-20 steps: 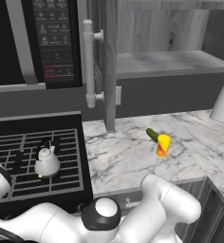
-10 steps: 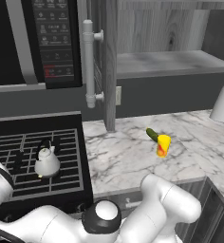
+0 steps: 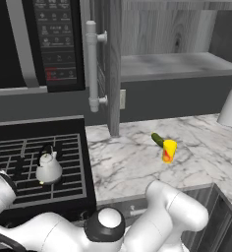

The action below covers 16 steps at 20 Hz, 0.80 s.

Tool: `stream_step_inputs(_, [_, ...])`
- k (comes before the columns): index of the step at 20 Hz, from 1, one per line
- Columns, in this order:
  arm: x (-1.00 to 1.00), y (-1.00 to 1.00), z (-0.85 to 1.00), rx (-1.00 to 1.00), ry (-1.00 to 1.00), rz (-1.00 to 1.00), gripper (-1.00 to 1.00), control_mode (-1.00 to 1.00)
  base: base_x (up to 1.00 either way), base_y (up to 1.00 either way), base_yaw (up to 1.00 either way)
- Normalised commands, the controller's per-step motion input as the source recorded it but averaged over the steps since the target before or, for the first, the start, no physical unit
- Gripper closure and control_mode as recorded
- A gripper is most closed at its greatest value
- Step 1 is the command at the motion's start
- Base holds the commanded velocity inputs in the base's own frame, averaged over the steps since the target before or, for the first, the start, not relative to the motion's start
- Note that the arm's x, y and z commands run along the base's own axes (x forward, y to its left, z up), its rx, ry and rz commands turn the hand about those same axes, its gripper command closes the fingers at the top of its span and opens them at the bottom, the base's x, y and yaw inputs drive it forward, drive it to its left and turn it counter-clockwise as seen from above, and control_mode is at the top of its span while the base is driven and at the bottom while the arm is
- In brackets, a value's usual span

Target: Pick the pan from the cabinet and place it on the stove. Then turn on the stove burner for the pan.

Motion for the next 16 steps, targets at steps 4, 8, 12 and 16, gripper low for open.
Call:
stream_step_inputs(4, [0.08, 0.00, -0.37, 0.00, 0.09, 0.00, 1.00, -1.00, 0.00, 0.00, 0.00])
stream_step_inputs(8, [0.02, 0.00, -0.46, 0.00, 0.09, 0.00, 1.00, -1.00, 0.00, 0.00, 0.00])
stream_step_inputs(12, [0.01, 0.00, -0.43, 0.00, 0.10, 0.00, 1.00, -1.00, 0.00, 0.00, 0.00])
stream_step_inputs(16, [0.03, 0.00, -0.31, 0.00, 0.08, 0.00, -1.00, -1.00, 0.00, 0.00, 0.00])
